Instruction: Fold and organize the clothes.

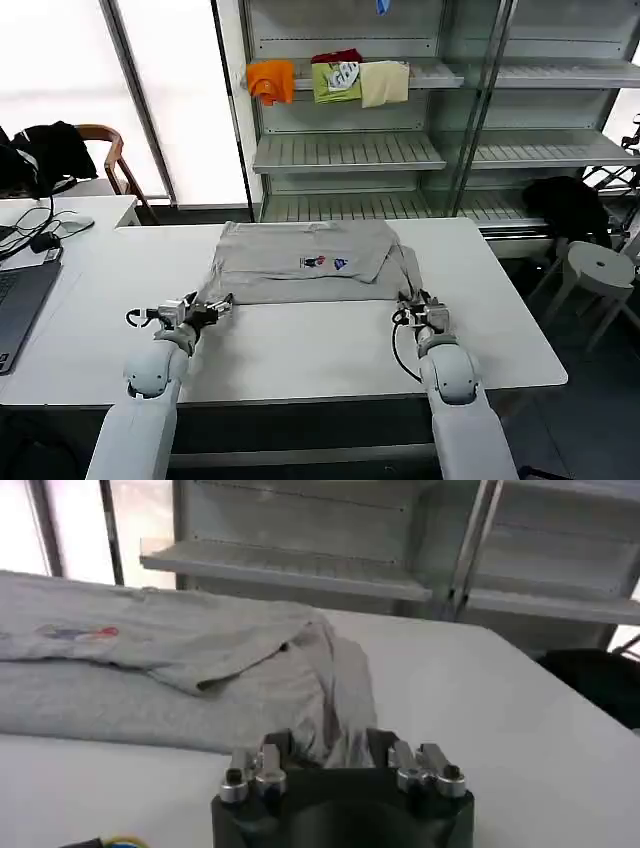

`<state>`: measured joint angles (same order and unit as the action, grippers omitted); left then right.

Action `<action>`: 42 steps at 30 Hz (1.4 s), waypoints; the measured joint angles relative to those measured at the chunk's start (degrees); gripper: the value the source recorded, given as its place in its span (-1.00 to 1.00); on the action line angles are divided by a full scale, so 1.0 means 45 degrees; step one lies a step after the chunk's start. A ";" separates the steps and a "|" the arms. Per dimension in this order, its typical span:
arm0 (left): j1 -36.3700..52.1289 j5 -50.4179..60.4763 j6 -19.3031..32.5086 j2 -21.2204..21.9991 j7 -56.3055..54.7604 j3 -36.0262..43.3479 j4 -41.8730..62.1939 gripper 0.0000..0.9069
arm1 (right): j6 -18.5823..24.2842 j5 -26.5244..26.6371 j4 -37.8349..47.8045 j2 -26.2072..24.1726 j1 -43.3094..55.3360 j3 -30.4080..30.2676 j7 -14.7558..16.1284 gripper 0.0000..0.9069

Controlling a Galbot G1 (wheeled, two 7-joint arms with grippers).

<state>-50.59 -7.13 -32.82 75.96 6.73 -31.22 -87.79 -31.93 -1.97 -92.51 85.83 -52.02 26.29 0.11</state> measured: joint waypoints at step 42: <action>-0.4490 -0.1746 -0.0096 -0.1629 0.0436 -0.1596 -0.4671 -1.00 | -0.0298 0.0080 -0.4838 -0.0470 -0.3902 -0.0537 0.0010 -1.00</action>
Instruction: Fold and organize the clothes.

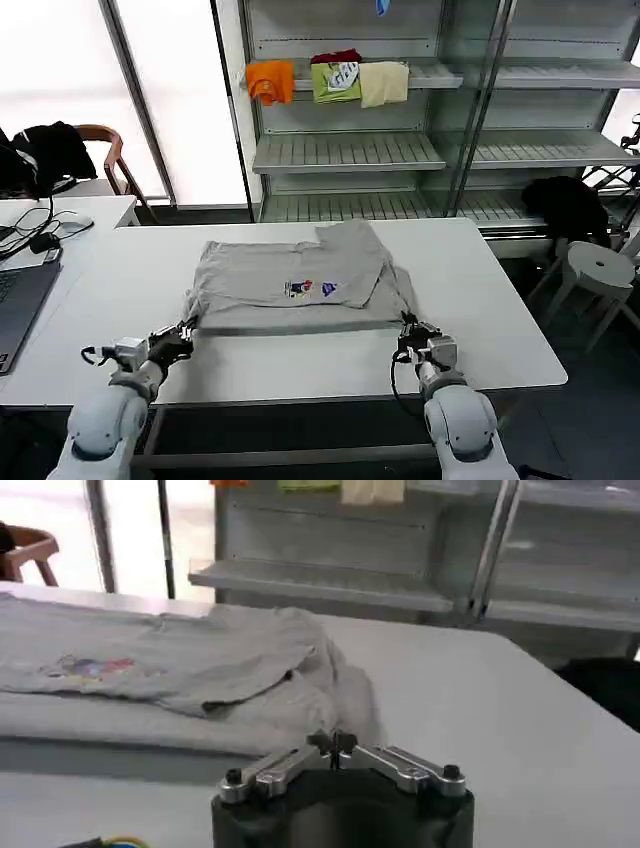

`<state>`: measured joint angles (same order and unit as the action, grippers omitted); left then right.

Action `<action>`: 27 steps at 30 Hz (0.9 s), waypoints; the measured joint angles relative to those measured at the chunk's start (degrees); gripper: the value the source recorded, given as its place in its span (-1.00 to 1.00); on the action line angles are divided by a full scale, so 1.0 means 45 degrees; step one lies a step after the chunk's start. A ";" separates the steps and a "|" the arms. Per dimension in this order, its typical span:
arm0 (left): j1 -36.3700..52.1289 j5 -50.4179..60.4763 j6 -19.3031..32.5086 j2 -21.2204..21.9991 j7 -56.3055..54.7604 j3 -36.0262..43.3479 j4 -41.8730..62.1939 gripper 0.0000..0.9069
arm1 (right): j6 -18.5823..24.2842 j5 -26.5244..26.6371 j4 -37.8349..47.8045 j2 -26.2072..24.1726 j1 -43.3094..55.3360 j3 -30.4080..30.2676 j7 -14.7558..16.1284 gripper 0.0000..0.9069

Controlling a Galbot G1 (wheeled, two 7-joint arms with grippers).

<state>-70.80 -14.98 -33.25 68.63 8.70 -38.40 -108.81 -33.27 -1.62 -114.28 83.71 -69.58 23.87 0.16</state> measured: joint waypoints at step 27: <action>-0.4124 -0.0779 0.0044 -0.0552 -0.0968 -0.1246 -0.3287 1.00 | 0.0025 -0.0623 -0.2935 0.0211 -0.3268 0.0291 0.0015 1.00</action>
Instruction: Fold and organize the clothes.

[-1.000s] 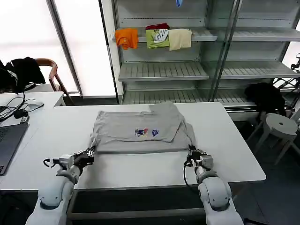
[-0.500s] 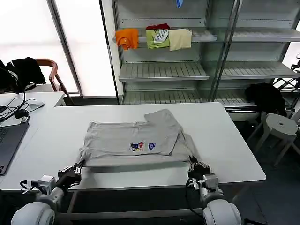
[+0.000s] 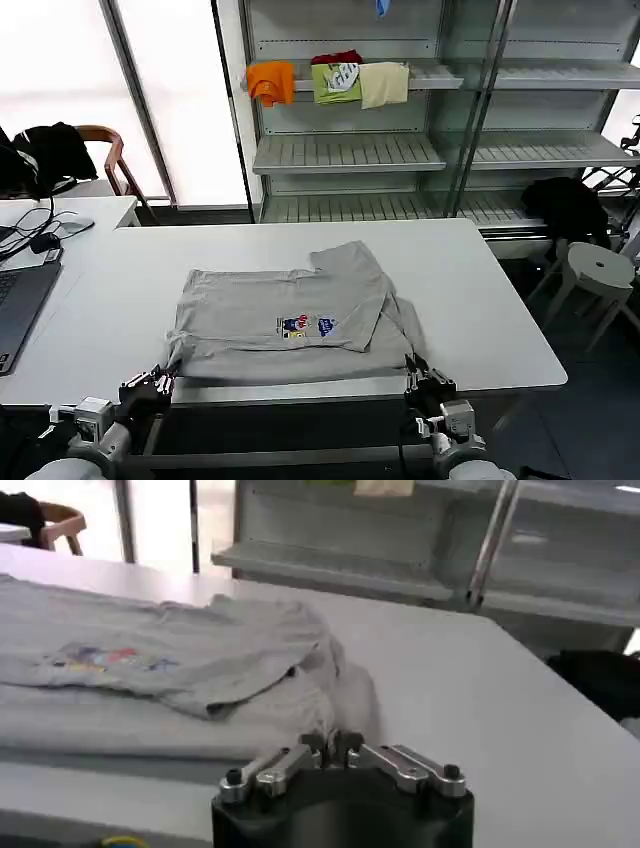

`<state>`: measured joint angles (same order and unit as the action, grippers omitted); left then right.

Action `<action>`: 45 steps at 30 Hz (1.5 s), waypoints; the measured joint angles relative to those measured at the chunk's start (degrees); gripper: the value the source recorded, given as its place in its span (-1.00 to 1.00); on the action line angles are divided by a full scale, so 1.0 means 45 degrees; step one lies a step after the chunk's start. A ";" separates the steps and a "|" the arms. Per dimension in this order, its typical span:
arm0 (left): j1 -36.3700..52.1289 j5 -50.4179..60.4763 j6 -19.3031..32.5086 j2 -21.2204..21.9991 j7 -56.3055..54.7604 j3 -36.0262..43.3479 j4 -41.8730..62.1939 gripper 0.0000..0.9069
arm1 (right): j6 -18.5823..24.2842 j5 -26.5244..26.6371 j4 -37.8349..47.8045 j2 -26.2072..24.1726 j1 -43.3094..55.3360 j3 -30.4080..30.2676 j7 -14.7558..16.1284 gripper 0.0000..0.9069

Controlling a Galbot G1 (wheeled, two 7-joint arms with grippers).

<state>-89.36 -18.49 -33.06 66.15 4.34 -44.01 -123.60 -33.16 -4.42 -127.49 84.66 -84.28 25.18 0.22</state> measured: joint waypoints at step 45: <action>1.0523 0.1514 0.0103 0.1156 0.2570 0.2562 0.8678 1.00 | 0.2213 0.0911 1.5226 0.1676 1.3286 0.0102 0.1473 1.00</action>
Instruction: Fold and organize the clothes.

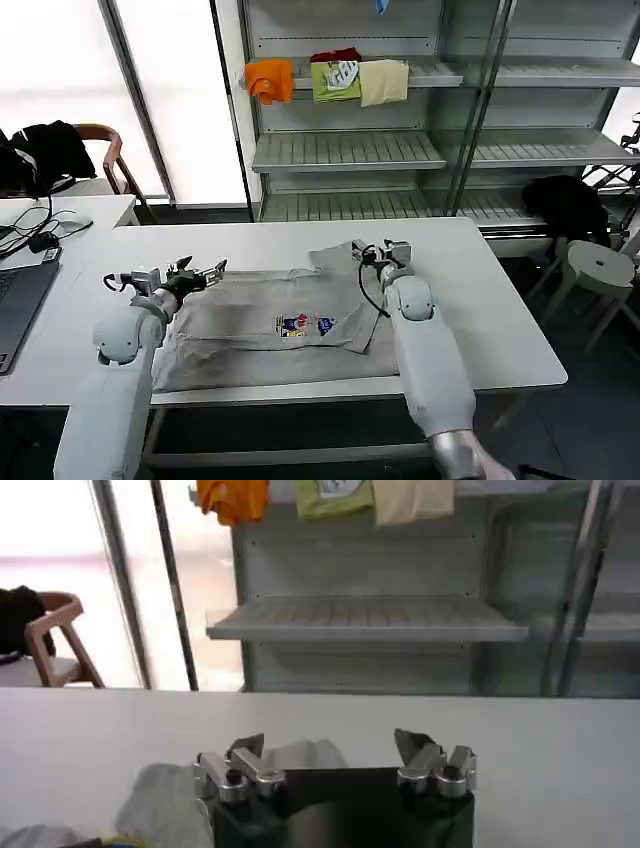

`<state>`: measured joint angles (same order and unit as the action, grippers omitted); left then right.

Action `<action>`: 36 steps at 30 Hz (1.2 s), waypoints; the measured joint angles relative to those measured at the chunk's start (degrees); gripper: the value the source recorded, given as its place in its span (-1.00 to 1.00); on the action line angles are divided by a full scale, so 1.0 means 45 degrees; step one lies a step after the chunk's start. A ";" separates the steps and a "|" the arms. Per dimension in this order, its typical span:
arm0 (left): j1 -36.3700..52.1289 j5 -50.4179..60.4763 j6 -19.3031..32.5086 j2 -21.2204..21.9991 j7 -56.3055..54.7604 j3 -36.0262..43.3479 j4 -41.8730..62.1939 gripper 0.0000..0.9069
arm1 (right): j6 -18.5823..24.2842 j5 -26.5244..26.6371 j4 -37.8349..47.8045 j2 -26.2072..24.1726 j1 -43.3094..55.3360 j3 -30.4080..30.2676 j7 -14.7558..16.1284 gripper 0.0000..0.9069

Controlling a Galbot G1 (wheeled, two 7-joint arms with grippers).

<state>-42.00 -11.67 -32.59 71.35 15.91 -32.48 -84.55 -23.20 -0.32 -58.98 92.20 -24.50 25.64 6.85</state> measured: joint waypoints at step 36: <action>0.1442 0.1127 0.0181 -0.0330 0.0310 0.0020 0.3622 -0.20 | 0.0866 -0.1089 0.2299 0.0004 0.0648 0.0050 0.0830 -1.00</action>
<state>-35.51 -6.60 -31.78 69.86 17.30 -32.39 -68.26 -19.30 -5.22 -48.63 92.22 -21.58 25.87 10.59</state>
